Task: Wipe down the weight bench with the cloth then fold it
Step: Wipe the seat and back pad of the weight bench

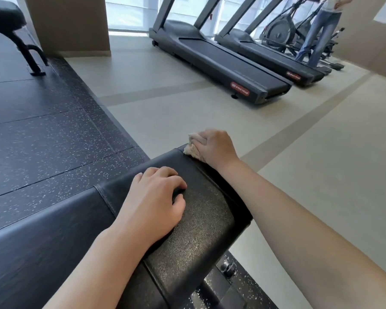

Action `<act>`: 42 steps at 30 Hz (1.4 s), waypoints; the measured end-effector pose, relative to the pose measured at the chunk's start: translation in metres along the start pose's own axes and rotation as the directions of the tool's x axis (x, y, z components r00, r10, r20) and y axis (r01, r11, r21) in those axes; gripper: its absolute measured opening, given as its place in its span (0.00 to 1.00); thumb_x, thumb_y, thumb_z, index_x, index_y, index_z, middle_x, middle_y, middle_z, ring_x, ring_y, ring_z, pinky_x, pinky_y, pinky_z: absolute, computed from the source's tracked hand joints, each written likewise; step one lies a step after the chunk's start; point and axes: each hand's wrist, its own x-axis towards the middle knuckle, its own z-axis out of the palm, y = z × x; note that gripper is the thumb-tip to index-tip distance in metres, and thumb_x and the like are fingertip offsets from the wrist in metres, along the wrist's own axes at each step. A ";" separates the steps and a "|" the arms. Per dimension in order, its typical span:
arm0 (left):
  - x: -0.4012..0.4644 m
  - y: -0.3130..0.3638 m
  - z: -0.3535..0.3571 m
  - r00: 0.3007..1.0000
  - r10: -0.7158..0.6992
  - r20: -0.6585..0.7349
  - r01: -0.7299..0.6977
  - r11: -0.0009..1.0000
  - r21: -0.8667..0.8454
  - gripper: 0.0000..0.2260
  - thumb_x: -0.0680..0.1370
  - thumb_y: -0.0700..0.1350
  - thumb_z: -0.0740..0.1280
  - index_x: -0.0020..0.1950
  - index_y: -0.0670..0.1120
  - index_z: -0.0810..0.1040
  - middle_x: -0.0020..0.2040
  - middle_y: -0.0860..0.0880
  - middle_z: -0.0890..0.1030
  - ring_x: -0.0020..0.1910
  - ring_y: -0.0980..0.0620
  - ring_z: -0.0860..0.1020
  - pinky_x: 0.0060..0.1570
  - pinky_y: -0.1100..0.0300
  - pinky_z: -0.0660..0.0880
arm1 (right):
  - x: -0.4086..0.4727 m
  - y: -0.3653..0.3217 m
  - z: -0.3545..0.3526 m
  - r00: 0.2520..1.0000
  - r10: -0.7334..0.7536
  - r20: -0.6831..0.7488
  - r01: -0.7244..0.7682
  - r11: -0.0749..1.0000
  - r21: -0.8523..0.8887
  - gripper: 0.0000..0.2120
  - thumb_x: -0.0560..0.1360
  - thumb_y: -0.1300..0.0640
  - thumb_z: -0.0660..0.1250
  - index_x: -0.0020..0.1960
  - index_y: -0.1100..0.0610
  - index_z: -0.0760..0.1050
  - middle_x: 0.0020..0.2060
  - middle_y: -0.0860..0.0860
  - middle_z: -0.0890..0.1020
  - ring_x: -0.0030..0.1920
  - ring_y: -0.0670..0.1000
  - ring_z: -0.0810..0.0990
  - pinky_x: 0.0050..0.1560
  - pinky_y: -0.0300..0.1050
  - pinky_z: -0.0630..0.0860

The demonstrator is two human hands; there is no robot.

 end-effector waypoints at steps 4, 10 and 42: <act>0.000 0.001 0.000 1.000 0.000 0.002 0.000 1.000 0.001 0.16 0.73 0.54 0.61 0.55 0.58 0.84 0.61 0.59 0.80 0.63 0.51 0.74 0.67 0.47 0.70 | 0.009 -0.001 0.002 0.999 0.040 0.002 -0.040 0.999 0.004 0.17 0.77 0.47 0.67 0.39 0.59 0.82 0.33 0.54 0.81 0.38 0.58 0.78 0.40 0.50 0.74; -0.004 0.004 -0.006 1.000 0.010 0.013 -0.010 1.000 -0.001 0.17 0.73 0.54 0.60 0.56 0.59 0.84 0.62 0.60 0.79 0.63 0.52 0.74 0.69 0.48 0.69 | -0.060 -0.014 -0.033 0.999 -0.002 0.052 0.002 1.000 -0.004 0.12 0.77 0.47 0.67 0.43 0.53 0.84 0.36 0.51 0.80 0.40 0.55 0.78 0.42 0.50 0.74; -0.009 -0.026 -0.020 0.984 -0.104 -0.141 0.092 0.991 -0.092 0.10 0.74 0.43 0.67 0.51 0.53 0.85 0.55 0.54 0.82 0.57 0.46 0.77 0.60 0.46 0.76 | -0.050 -0.091 -0.013 0.993 -0.047 0.105 0.061 0.989 -0.132 0.18 0.83 0.46 0.61 0.50 0.59 0.81 0.47 0.57 0.82 0.50 0.59 0.80 0.44 0.46 0.68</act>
